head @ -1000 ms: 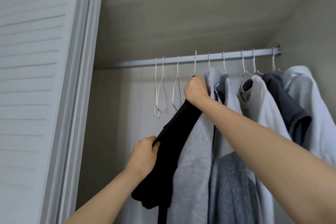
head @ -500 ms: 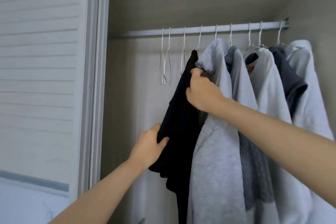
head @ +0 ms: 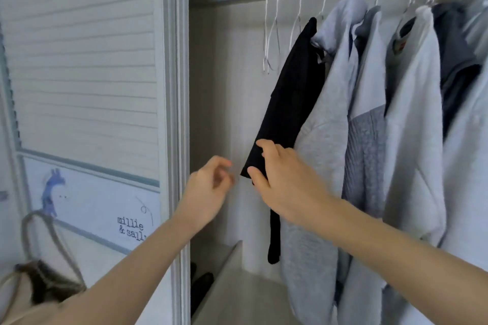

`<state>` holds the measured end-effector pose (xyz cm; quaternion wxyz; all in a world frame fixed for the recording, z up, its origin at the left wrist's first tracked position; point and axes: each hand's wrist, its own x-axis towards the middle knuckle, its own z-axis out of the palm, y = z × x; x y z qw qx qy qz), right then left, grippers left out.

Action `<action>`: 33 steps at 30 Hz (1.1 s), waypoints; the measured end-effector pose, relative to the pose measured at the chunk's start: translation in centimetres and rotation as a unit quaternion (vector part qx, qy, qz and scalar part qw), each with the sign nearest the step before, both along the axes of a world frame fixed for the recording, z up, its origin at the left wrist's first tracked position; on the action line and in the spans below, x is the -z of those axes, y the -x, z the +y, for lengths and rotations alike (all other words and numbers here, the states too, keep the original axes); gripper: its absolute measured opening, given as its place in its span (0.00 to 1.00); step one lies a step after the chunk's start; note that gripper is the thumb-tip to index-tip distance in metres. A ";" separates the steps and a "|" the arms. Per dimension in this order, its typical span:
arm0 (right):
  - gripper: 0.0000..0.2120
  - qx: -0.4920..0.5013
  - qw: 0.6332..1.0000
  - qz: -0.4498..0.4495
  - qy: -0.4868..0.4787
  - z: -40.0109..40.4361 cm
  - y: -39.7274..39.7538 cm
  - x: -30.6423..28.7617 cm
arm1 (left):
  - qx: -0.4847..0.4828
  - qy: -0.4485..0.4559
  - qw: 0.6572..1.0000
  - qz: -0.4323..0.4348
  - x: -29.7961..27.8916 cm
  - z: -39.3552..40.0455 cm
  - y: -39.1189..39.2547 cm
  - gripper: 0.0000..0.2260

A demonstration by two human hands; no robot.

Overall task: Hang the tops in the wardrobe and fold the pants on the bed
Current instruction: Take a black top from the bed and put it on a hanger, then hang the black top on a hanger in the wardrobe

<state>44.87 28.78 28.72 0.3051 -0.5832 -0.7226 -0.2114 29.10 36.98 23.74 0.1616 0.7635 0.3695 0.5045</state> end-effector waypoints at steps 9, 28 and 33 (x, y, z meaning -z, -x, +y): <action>0.21 -0.269 0.937 0.202 0.098 -7.1 1.4 9.5 | -0.226 0.056 0.973 0.006 7.9 -17.3 5.4 0.08; 0.13 -0.679 0.565 -0.001 0.469 -46.0 9.2 27.2 | -0.784 0.232 0.512 -0.263 29.3 -72.9 -9.8 0.11; 0.13 -0.739 0.463 -0.105 0.479 -59.3 7.0 30.5 | -0.841 0.234 0.373 -0.316 32.2 -83.9 -17.9 0.10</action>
